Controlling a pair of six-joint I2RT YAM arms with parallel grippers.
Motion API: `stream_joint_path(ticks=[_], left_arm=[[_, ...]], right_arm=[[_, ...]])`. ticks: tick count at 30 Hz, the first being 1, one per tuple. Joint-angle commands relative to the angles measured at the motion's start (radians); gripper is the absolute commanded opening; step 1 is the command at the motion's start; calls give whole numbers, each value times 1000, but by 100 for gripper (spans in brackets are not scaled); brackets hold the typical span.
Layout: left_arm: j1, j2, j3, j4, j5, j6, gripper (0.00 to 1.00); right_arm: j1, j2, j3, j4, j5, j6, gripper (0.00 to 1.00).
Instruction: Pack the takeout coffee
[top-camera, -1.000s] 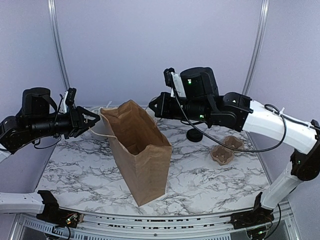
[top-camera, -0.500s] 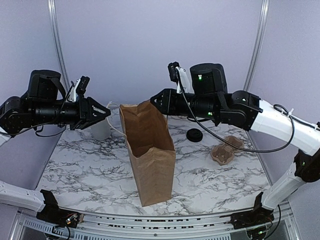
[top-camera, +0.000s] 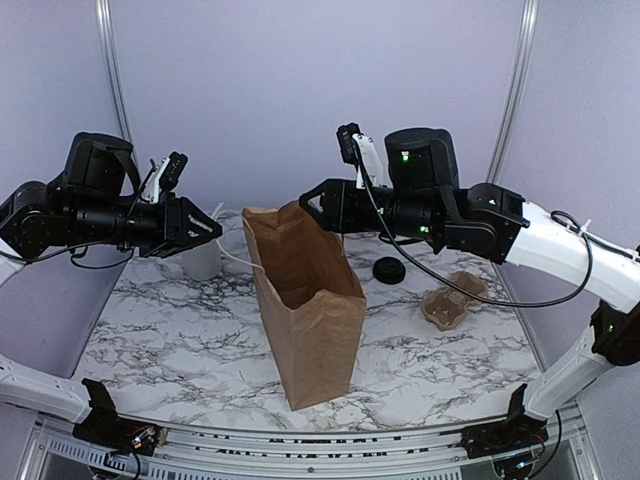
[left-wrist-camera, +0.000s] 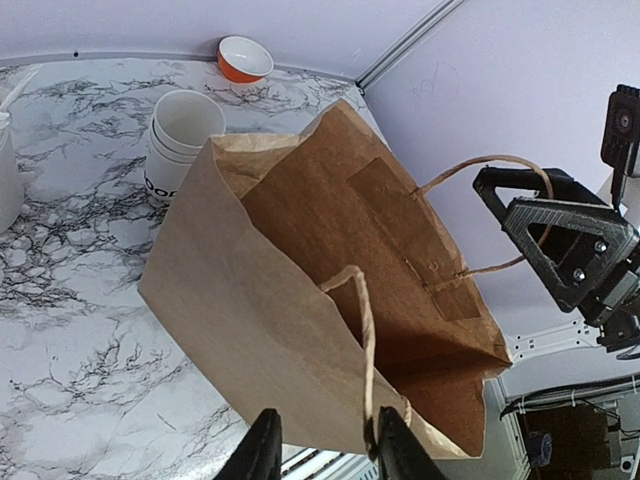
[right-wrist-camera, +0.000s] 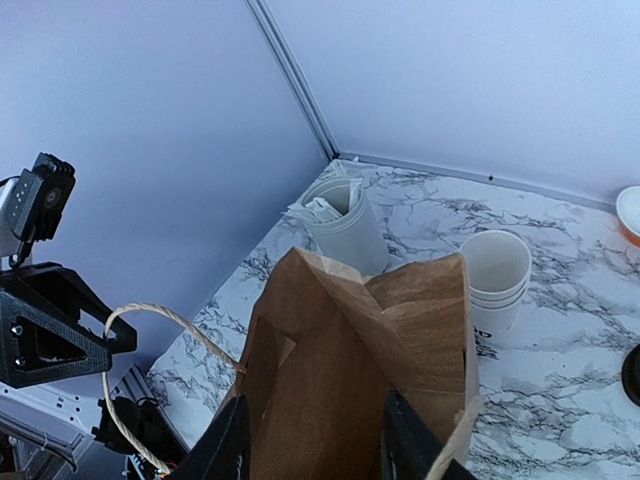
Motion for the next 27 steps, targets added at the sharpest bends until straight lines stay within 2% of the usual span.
stream_joint_path(ticks=[1, 7, 13, 19, 23, 27], left_arm=[[-5, 14, 40, 3, 31, 26, 33], [-8, 39, 47, 36, 35, 28, 24], [-13, 56, 42, 83, 53, 26, 13], [-16, 73, 57, 123, 67, 27, 8], [-16, 87, 65, 124, 59, 28, 0], [-15, 88, 88, 120, 47, 36, 0]], right_arm=[[8, -13, 33, 27, -17, -28, 43], [10, -18, 41, 14, -19, -43, 47], [10, -26, 66, -24, -12, -80, 57], [10, -45, 90, -68, 28, -122, 65], [9, -49, 115, -122, 74, -136, 74], [-12, -53, 131, -204, 112, -139, 83]])
